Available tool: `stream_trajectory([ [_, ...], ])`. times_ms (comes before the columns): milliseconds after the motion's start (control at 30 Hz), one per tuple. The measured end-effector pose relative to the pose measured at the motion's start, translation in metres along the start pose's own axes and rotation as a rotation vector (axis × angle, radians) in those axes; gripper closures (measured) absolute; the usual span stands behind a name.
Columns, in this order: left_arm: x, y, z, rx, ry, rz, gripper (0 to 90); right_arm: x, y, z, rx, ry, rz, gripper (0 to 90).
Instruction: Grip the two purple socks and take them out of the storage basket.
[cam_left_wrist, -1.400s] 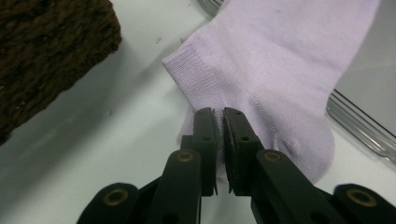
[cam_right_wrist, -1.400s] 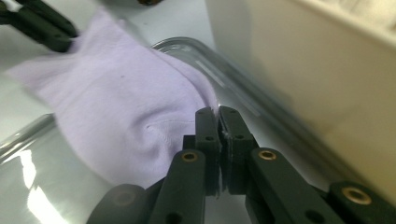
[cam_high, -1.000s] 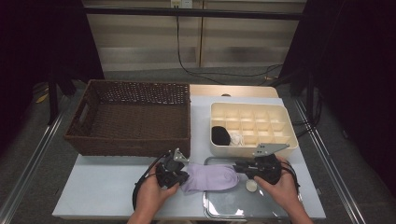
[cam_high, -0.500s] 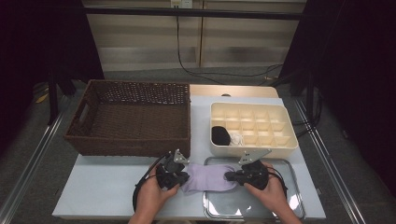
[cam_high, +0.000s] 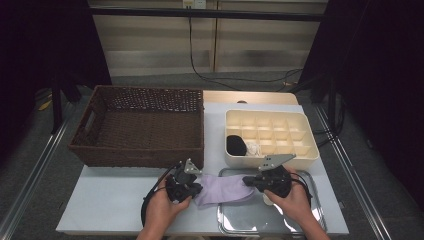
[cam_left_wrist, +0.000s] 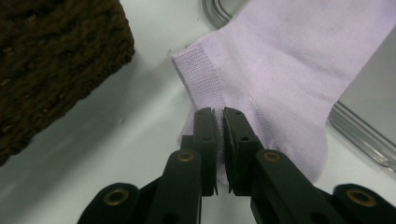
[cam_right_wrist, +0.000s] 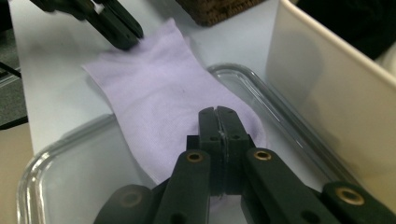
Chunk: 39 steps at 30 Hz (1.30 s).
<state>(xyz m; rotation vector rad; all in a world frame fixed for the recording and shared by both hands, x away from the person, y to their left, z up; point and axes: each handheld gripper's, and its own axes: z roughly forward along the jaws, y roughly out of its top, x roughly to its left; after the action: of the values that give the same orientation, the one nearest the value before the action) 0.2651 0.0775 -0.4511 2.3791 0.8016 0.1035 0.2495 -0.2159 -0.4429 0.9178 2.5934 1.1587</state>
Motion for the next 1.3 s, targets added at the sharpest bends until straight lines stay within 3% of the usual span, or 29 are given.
stream_trajectory([
  [100, -0.002, 0.0, 0.0, 0.005, -0.016, -0.003, 84.4, -0.003, -0.007, 0.002, 0.016, -0.01, 0.004, 89.4],
  [200, -0.002, 0.0, 0.004, 0.006, -0.004, 0.012, 83.7, -0.006, -0.013, 0.005, 0.024, -0.011, 0.013, 89.3],
  [267, -0.002, 0.0, 0.004, 0.001, 0.019, 0.019, 74.8, -0.006, -0.016, 0.008, 0.034, -0.006, 0.019, 89.3],
  [400, 0.007, -0.004, -0.003, -0.029, 0.04, -0.033, 59.0, -0.006, -0.019, 0.013, 0.039, -0.002, 0.015, 89.1],
  [500, 0.009, -0.008, -0.003, -0.021, 0.016, -0.057, 57.5, -0.005, -0.02, 0.015, 0.049, -0.006, 0.012, 89.0],
  [600, 0.008, -0.009, 0.003, -0.007, -0.003, -0.049, 57.2, -0.005, -0.02, 0.015, 0.053, -0.01, 0.013, 89.0],
  [667, 0.006, -0.009, 0.007, 0.015, 0.002, -0.031, 57.7, -0.005, -0.02, 0.015, 0.055, -0.012, 0.016, 89.0],
  [733, 0.004, -0.009, 0.009, 0.002, 0.01, -0.027, 60.4, -0.005, -0.021, 0.015, 0.046, -0.009, 0.016, 88.9],
  [800, 0.003, -0.008, 0.009, 0.007, -0.007, -0.009, 64.2, -0.004, -0.022, 0.015, 0.047, -0.015, 0.02, 88.7],
  [867, 0.002, -0.008, 0.01, 0.006, -0.027, -0.003, 74.6, -0.004, -0.022, 0.015, 0.046, -0.016, 0.016, 88.0],
  [933, 0.001, -0.007, 0.01, 0.016, -0.038, 0.006, 79.3, -0.004, -0.022, 0.015, 0.047, -0.018, 0.02, 87.2],
  [1100, 0.004, -0.005, 0.01, 0.032, -0.058, -0.016, 81.4, -0.003, -0.021, 0.014, 0.04, -0.027, 0.021, 82.0],
  [1200, 0.008, -0.004, 0.006, 0.024, -0.078, -0.047, 81.7, -0.003, -0.018, 0.012, 0.009, -0.024, 0.04, 79.4],
  [1300, 0.011, -0.003, 0.001, 0.019, -0.089, -0.054, 81.8, 0.0, -0.011, 0.012, -0.008, -0.019, 0.02, 85.5],
])
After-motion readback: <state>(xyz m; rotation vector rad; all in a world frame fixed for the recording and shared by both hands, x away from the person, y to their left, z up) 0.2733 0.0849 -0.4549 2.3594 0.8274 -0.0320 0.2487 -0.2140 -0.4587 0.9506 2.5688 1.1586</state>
